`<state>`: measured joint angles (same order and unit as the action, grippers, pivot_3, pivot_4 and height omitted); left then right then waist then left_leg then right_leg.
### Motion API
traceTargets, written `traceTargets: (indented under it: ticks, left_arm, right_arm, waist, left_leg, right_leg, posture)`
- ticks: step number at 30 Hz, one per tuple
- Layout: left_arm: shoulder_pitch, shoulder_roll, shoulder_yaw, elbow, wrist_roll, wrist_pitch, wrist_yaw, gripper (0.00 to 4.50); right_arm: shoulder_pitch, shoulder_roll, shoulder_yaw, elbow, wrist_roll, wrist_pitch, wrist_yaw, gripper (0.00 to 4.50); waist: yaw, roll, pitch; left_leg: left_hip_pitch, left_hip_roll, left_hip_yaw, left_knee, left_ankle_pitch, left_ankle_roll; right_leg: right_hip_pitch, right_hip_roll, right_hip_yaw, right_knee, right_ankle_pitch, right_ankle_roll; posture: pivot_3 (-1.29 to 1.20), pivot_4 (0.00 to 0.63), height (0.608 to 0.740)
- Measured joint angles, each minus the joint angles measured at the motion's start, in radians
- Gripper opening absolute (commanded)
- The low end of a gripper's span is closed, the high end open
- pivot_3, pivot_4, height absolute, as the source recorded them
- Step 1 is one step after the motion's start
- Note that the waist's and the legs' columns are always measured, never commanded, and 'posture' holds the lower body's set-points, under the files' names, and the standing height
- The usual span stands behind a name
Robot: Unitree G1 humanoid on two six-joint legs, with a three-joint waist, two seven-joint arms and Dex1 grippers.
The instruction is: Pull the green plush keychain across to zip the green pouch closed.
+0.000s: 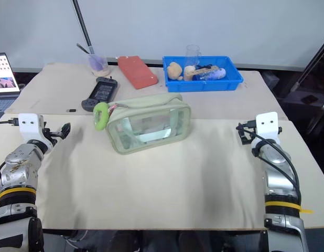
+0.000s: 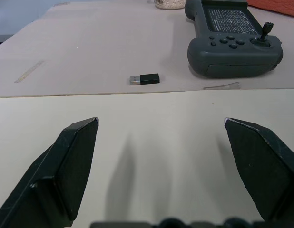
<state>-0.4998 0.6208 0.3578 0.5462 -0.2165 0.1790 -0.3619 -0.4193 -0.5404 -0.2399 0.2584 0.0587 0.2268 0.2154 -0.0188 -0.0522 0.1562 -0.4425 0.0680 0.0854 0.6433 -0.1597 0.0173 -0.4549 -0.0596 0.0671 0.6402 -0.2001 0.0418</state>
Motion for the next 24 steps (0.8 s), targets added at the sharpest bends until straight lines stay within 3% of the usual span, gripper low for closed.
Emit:
traceTargets:
  ticks: [9, 15, 19, 24]
  left_arm:
    - [0.002, 0.028, 0.029, -0.057, -0.089, 0.051, -0.092, 4.5]
    - [-0.051, 0.178, 0.011, -0.324, -0.194, 0.226, -0.272, 4.5]
    - [-0.204, 0.217, -0.094, -0.551, -0.306, 0.422, -0.368, 4.5]
    - [-0.327, 0.189, -0.309, -0.749, -0.329, 0.55, -0.421, 4.5]
  right_arm:
    - [-0.007, -0.027, 0.001, 0.0, 0.004, 0.001, 0.04, 4.49]
    - [-0.099, -0.15, 0.03, -0.125, 0.126, 0.085, 0.313, 4.49]
    - [-0.205, -0.228, 0.044, -0.273, 0.287, 0.237, 0.519, 4.49]
    - [-0.273, -0.252, 0.069, -0.482, 0.497, 0.462, 0.612, 4.49]
  waist:
    - [-0.002, 0.0, 0.0]
    - [-0.008, 0.0, 0.0]
    - [0.002, 0.0, 0.001]
    - [0.005, 0.0, 0.001]
  left_leg:
    - [0.0, 0.0, 0.0, 0.0, 0.0, 0.0]
    - [0.0, 0.0, 0.0, -0.001, 0.0, 0.0]
    - [-0.001, 0.0, 0.0, 0.0, 0.0, 0.0]
    - [-0.001, 0.0, -0.001, 0.0, 0.0, 0.0]
  right_leg:
    - [0.0, 0.0, 0.0, 0.0, 0.0, 0.0]
    - [0.0, 0.0, 0.0, -0.001, -0.002, -0.003]
    - [0.001, 0.0, 0.0, -0.001, -0.003, -0.003]
    - [0.001, 0.001, 0.0, 0.0, -0.003, -0.002]
  posture:
    - [0.0, 0.15, 0.74]
    - [0.0, 0.15, 0.74]
    - [0.0, 0.15, 0.74]
    - [0.0, 0.15, 0.74]
